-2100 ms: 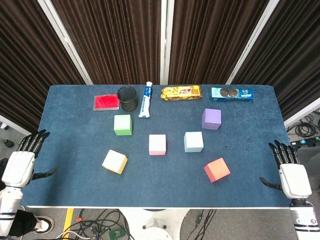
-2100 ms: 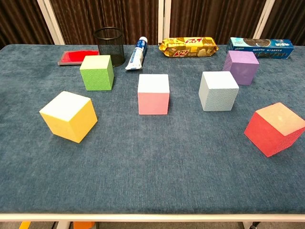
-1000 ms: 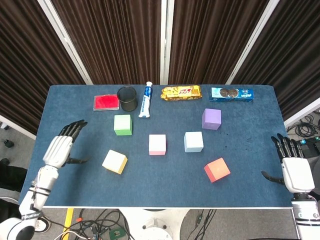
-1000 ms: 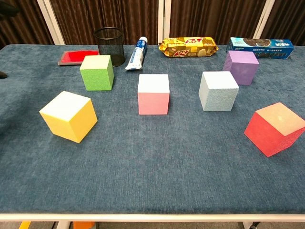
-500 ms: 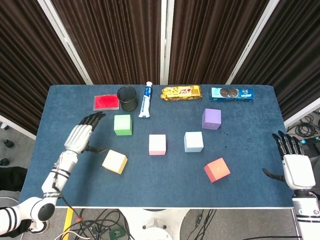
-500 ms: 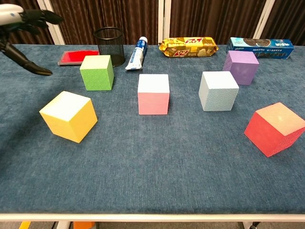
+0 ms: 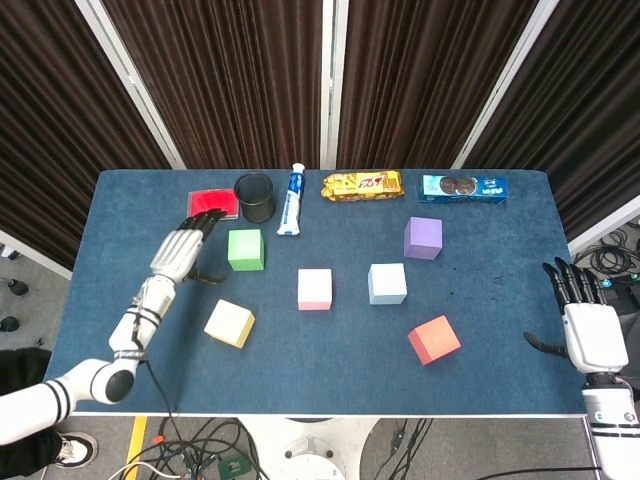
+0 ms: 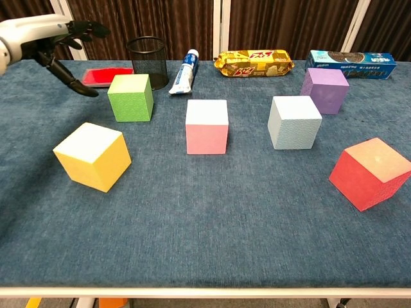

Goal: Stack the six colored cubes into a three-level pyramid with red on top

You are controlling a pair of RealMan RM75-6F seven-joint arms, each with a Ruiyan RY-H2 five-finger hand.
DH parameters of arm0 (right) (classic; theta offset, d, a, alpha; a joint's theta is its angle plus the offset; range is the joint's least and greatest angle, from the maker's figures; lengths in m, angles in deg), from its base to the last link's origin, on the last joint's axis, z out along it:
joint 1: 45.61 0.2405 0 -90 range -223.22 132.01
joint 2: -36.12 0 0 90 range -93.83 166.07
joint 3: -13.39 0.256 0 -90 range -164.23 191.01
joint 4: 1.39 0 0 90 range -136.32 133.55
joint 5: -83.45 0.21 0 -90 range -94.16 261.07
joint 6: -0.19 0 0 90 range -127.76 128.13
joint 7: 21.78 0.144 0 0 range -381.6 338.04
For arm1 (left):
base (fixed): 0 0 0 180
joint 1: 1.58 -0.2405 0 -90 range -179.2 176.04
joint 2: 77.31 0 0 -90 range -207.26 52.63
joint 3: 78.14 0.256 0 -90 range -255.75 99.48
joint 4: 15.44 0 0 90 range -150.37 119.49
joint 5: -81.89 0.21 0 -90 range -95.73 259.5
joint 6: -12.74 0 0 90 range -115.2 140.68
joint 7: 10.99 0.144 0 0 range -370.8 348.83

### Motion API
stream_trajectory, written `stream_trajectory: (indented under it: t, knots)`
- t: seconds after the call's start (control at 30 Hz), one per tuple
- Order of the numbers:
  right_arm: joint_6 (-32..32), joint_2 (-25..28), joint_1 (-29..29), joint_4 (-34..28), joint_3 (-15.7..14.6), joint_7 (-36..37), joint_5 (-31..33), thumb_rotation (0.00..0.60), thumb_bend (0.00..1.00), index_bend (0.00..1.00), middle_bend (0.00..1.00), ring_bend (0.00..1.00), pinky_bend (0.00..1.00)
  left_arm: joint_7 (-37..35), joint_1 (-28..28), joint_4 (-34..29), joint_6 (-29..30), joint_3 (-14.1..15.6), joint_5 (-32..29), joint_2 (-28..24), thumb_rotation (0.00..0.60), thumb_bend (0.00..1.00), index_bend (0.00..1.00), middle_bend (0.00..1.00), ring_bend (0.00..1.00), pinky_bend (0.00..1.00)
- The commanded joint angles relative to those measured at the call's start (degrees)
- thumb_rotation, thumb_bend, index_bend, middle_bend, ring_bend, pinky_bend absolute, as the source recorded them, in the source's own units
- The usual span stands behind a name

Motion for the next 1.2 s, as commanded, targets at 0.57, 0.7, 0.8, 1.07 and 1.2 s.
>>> stream_trajectory:
  t: [0.57, 0.7, 0.8, 1.07, 1.2]
  knots:
    - [-0.6, 0.2, 0.6, 0.0, 0.3, -0.9, 1.4, 0.600, 0.00, 0.00, 0.00, 0.00, 0.00, -10.5, 6.6, 16.5, -10.4, -0.6, -1.8, 8.5, 0.600, 0.09, 0.07, 0.13, 0.00, 0.10]
    - [-0.6, 0.2, 0.6, 0.0, 0.2, -0.8, 1.5, 0.600, 0.00, 0.00, 0.00, 0.00, 0.00, -10.4, 7.2, 19.1, -12.1, 0.0, -2.7, 9.9, 0.600, 0.14, 0.07, 0.20, 0.00, 0.10]
    - [-0.7, 0.1, 0.6, 0.2, 0.3, -0.6, 1.9, 0.600, 0.00, 0.00, 0.00, 0.00, 0.00, -9.6, 7.3, 20.6, -11.7, 0.0, -3.5, 11.0, 0.600, 0.20, 0.07, 0.28, 0.00, 0.10]
    - [-1.0, -0.2, 0.8, 1.4, 0.6, 0.3, 2.7, 0.600, 0.00, 0.00, 0.00, 0.00, 0.00, -7.8, 5.0, 14.3, -4.6, -0.5, -2.5, 8.9, 0.600, 0.29, 0.09, 0.50, 0.05, 0.14]
    - [-1.4, -0.1, 1.2, 2.2, 1.0, 1.1, 2.8, 0.600, 0.00, 0.00, 0.00, 0.00, 0.00, -5.9, 1.4, 4.4, 1.6, 0.0, -2.1, 5.4, 0.600, 0.30, 0.09, 0.52, 0.07, 0.14]
